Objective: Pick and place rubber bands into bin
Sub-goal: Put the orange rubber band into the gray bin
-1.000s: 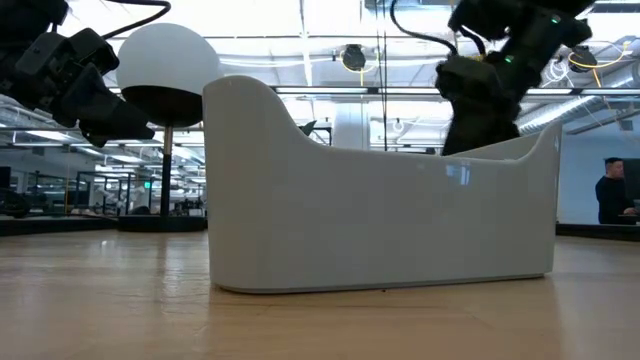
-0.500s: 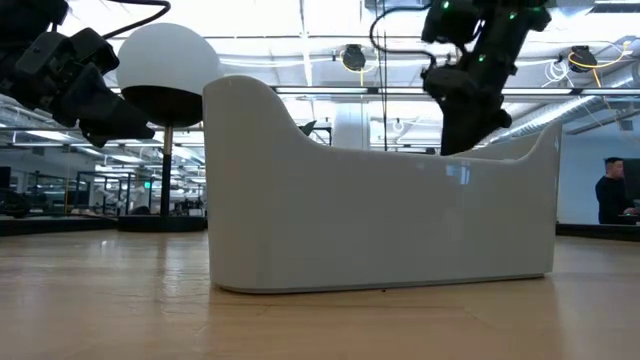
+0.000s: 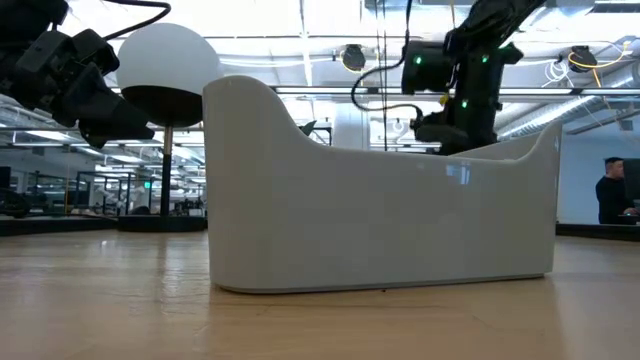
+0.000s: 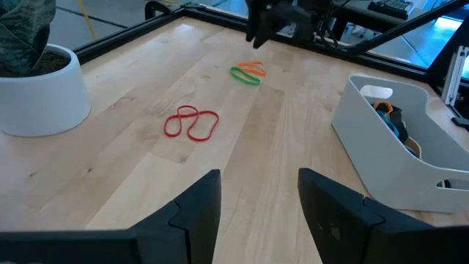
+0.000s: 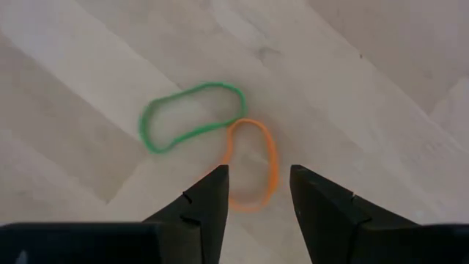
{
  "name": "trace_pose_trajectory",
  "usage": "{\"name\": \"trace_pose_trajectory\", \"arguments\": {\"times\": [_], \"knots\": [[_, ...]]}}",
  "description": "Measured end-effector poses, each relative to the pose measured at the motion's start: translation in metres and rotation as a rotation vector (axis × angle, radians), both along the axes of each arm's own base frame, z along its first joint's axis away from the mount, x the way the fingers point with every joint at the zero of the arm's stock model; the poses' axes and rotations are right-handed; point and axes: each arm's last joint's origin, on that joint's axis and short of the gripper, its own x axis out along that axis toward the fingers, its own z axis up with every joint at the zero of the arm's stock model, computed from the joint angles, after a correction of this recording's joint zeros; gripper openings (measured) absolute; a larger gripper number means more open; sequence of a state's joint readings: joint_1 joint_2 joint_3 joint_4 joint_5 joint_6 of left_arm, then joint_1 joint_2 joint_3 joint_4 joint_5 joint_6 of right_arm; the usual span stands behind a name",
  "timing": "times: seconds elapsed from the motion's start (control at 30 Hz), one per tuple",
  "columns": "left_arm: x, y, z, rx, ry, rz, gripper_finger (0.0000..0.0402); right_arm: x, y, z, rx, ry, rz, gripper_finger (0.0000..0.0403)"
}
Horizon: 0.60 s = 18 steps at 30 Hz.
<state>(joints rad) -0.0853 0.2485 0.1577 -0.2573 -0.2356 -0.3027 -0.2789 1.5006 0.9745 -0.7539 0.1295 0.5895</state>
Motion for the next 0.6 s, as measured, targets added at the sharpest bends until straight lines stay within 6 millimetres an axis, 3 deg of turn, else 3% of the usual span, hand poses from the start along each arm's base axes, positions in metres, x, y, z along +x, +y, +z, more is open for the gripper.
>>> {"name": "trace_pose_trajectory", "arguments": {"times": [0.23, 0.6], "knots": [[0.0, 0.0, 0.0, -0.001, 0.0, 0.0, 0.0189, 0.0, -0.008, -0.009, 0.01, 0.037, -0.02, 0.0138], [0.0, 0.0, 0.0, 0.006, 0.002, -0.003, 0.0189, -0.014, -0.003, -0.035, 0.05, 0.053, -0.035, 0.0136]]}}
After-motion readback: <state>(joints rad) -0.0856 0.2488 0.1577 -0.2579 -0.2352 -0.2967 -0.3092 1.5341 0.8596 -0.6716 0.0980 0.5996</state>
